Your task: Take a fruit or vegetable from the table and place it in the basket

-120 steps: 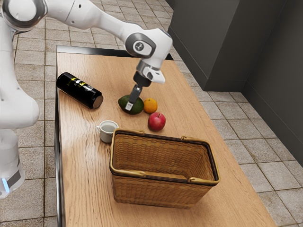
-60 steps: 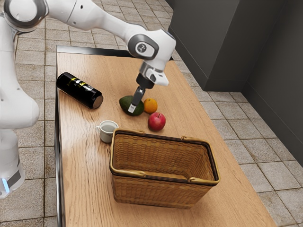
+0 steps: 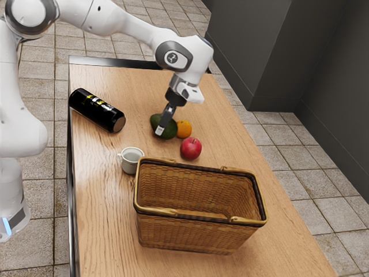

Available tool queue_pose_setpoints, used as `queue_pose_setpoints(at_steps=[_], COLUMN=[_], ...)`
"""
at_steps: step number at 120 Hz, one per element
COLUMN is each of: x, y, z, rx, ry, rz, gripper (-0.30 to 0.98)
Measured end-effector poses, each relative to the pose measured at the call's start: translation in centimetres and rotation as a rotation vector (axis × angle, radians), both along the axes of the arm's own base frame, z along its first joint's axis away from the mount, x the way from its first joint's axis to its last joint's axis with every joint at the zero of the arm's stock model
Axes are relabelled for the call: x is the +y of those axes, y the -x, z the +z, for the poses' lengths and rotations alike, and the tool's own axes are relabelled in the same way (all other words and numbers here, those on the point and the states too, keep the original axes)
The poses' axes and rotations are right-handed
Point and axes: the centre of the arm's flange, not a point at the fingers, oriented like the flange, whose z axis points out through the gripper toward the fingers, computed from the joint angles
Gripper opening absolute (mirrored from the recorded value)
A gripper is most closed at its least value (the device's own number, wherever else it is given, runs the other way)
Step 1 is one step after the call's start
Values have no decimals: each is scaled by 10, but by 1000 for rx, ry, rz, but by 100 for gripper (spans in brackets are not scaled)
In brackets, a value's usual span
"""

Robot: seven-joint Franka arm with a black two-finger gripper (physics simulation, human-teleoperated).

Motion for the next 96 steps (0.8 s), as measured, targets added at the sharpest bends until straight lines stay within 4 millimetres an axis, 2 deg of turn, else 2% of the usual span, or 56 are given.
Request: queue_pose_setpoints(at_steps=[14, 22, 36, 42, 49, 58, 68, 74, 85, 90, 96], x=[8, 15, 27, 13, -28, -117, -210, -270, -389, -421, -441], y=[-3, -4, 0, 3, 6, 11, 33, 58, 126, 152, 169], z=[18, 41, 104, 133, 159, 180, 196, 208, 214, 209, 201], rx=[-28, -59, -138, -171, -194, -207, -210, -219, -213, -198, -180], ry=[-9, -12, -20, -23, -22, -14, -12, -20, -30, -40, -61], rz=[5, 11, 16, -17, -104, -282, -472, -593, -845, -918, -954], gripper=[56, 57, 55, 55, 55, 56, 55, 55, 56, 56, 55])
